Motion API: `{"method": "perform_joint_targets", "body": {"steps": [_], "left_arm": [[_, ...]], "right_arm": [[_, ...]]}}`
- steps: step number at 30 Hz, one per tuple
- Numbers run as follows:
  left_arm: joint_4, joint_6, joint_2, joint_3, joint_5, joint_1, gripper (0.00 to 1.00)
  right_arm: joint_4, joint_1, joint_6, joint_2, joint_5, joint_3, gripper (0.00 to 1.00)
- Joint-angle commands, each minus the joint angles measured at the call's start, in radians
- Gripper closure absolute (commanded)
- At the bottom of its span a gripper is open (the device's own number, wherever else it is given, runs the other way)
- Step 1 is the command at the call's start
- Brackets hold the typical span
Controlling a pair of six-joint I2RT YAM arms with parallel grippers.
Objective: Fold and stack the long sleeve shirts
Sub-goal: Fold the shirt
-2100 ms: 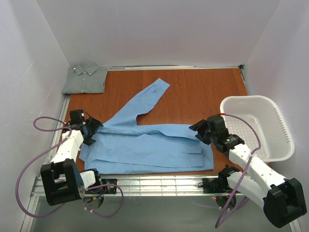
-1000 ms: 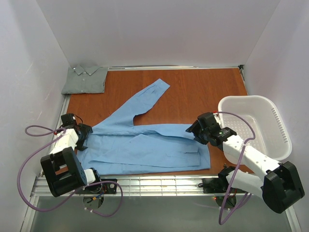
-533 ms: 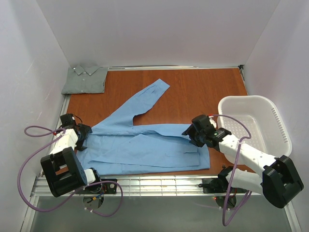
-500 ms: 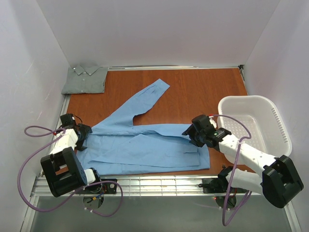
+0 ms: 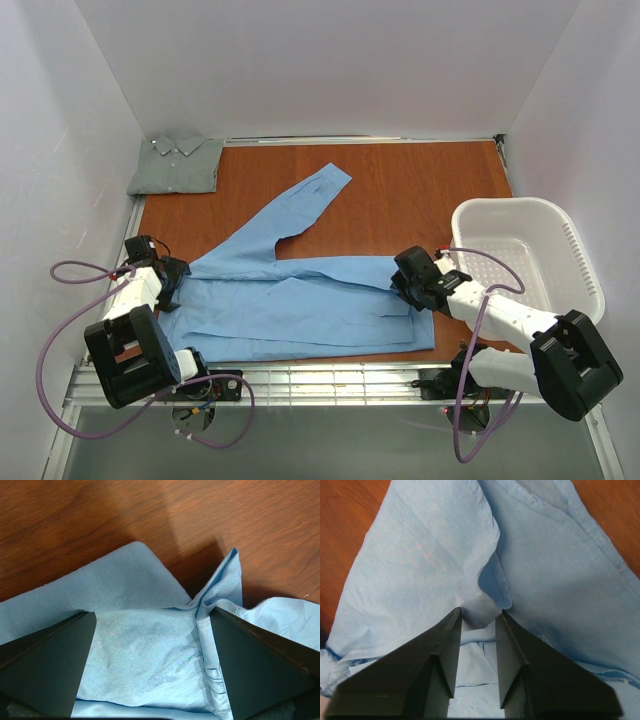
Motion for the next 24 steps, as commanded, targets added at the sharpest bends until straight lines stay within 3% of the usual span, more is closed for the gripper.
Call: {"method": "perform_joint_targets", "body": {"steps": [1, 5, 12, 19, 21, 22, 24], "left_arm": [[0.003, -0.009, -0.022, -0.013, -0.024, 0.008, 0.12], [0.006, -0.018, -0.02, -0.019, -0.024, 0.015, 0.12], [0.017, -0.034, -0.008, -0.03, 0.011, 0.027, 0.13], [0.017, -0.044, -0.003, -0.038, 0.027, 0.031, 0.13], [0.008, -0.046, -0.016, -0.022, 0.028, 0.033, 0.13], [-0.003, -0.043, -0.025, -0.013, 0.021, 0.031, 0.13], [-0.02, -0.041, -0.045, 0.02, 0.004, 0.033, 0.13]], "right_arm": [[0.033, 0.004, 0.02, -0.005, 0.108, -0.006, 0.8], [0.033, 0.004, -0.053, -0.051, 0.156, -0.006, 0.99], [0.008, 0.002, -0.23, -0.181, 0.208, 0.003, 0.99], [-0.016, 0.002, -0.256, -0.177, 0.093, -0.06, 0.99], [-0.028, 0.002, -0.253, -0.168, 0.073, -0.072, 0.95], [-0.048, 0.001, -0.251, -0.165, 0.07, -0.071, 0.86], [-0.074, 0.004, -0.256, -0.159, 0.073, -0.056, 0.77]]}}
